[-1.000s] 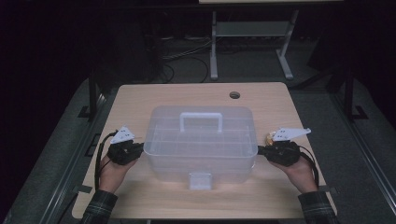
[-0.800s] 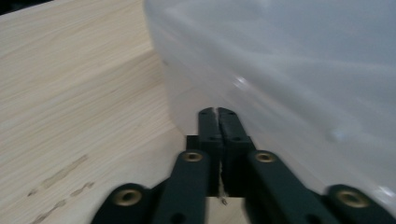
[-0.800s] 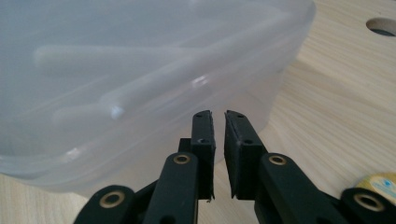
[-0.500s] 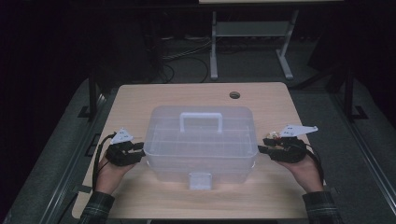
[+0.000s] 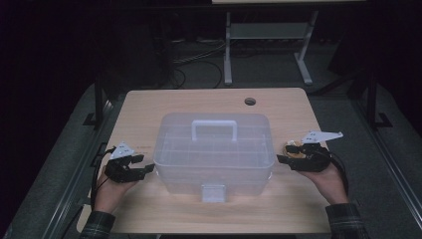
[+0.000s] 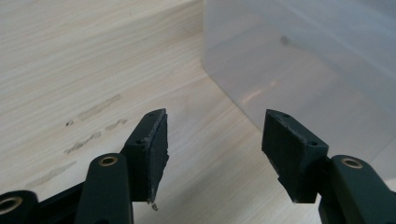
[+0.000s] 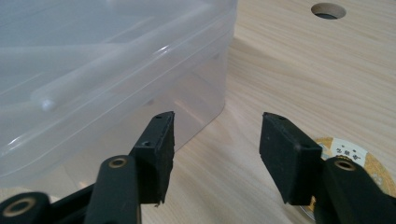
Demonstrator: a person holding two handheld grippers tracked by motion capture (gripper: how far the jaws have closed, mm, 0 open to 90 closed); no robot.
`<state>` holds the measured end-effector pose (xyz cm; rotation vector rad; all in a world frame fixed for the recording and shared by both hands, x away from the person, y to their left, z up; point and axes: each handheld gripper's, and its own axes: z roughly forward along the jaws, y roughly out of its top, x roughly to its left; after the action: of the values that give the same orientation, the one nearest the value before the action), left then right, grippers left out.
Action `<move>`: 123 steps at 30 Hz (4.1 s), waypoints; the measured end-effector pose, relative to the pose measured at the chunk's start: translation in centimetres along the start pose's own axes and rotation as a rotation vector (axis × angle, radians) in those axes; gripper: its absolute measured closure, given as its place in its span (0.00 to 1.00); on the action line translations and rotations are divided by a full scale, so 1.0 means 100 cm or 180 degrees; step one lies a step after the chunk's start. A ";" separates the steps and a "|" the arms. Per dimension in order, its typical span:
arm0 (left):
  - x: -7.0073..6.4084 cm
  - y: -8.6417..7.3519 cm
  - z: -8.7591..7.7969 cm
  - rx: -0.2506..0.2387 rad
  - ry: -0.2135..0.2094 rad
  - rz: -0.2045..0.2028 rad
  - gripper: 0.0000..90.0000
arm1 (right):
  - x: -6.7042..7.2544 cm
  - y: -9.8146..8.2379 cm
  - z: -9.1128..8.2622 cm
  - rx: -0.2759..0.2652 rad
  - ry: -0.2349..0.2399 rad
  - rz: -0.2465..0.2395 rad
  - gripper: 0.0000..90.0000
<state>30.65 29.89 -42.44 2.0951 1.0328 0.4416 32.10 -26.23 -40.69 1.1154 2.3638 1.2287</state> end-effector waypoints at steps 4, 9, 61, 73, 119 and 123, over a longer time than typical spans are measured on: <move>0.001 -0.006 -0.002 -0.0007 0.0024 -0.0017 0.41 | 0.000 0.000 -0.002 0.0020 -0.0011 0.0013 0.46; 0.001 -0.012 -0.004 0.0017 0.0047 -0.0013 0.40 | -0.001 0.001 -0.010 -0.0020 -0.0026 0.0019 0.45; -0.005 -0.019 -0.008 0.0080 -0.0111 -0.0036 0.38 | 0.004 0.085 -0.061 -0.0399 0.0496 -0.0241 0.41; -0.005 -0.018 -0.008 0.0075 -0.0133 -0.0014 0.38 | 0.018 0.115 -0.040 -0.0348 0.0769 -0.0425 0.49; -0.006 -0.021 -0.006 0.0089 -0.0186 -0.0003 0.39 | 0.055 0.159 0.040 -0.0145 0.1501 -0.0815 0.69; -0.007 -0.020 -0.006 0.0085 -0.0187 0.0005 0.39 | 0.058 0.159 0.040 -0.0134 0.1503 -0.0848 0.69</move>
<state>28.83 30.44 -43.53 2.1200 1.0081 0.3667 38.50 -14.08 -30.00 0.5078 2.6873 1.5627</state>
